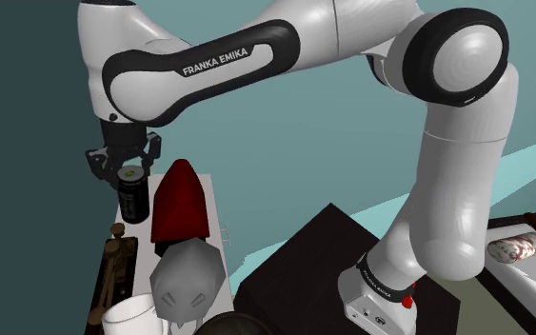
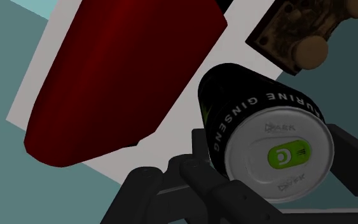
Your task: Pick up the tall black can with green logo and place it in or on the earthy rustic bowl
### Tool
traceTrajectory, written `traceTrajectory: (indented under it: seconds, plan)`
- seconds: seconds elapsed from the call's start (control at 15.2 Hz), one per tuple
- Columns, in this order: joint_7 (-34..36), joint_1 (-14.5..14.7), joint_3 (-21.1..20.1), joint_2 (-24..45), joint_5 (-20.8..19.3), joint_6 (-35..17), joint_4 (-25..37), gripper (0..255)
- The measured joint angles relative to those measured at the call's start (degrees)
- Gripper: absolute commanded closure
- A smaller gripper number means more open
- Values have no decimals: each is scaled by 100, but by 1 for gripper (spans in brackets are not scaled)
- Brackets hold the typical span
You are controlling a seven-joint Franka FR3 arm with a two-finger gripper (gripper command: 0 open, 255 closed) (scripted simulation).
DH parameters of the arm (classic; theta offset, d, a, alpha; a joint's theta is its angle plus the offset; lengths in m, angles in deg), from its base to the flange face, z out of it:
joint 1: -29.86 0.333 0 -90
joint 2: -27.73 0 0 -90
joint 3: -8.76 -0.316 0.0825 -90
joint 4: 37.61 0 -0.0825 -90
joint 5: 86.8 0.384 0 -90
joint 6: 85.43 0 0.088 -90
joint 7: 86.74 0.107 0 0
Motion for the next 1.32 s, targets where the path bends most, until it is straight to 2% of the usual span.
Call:
traceTrajectory:
  seconds: [1.32]
  plan:
    - [-143,-19,-106,-438,222,1366,964,255]
